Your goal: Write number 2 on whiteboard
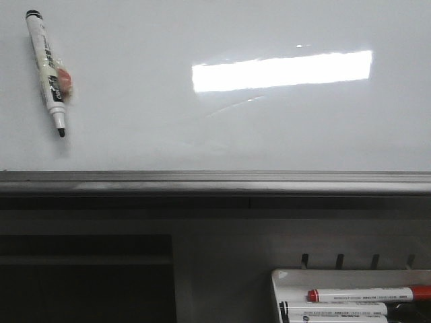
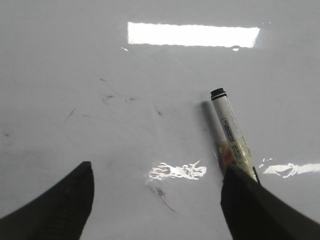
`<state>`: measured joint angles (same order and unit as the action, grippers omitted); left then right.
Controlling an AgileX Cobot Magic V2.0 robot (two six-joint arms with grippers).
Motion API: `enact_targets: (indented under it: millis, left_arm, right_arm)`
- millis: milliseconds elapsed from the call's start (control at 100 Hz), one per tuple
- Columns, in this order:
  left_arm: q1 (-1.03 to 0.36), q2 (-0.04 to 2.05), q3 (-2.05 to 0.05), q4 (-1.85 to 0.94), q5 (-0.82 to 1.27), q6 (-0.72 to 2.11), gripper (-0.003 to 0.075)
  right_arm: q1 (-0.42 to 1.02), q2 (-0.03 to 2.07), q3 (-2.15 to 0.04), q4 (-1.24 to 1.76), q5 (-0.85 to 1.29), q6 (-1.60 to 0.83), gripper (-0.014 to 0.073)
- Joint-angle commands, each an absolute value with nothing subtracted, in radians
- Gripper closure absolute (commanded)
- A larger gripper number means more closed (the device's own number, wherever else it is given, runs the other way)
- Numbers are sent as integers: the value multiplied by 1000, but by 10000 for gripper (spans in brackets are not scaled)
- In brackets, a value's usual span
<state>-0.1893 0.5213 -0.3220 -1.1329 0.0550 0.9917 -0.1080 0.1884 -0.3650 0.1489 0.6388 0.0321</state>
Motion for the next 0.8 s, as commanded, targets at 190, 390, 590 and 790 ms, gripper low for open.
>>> enact_targets:
  millis: [190, 390, 590, 790]
  left_arm:
    - [-197, 532, -366, -1144, 143, 996, 227]
    - [-249, 532, -373, -690, 105, 578, 228]
    - [-456, 538, -369, 185, -42, -337, 228]
    - [-539, 639, -369, 177, -53, -371, 228]
  right_arm:
    - [-107, 209, -403, 151, 575, 30, 664]
    - [-107, 209, -403, 151, 575, 30, 664]
    - [-107, 209, -403, 151, 575, 30, 664]
    - [-107, 209, -403, 151, 577, 30, 664]
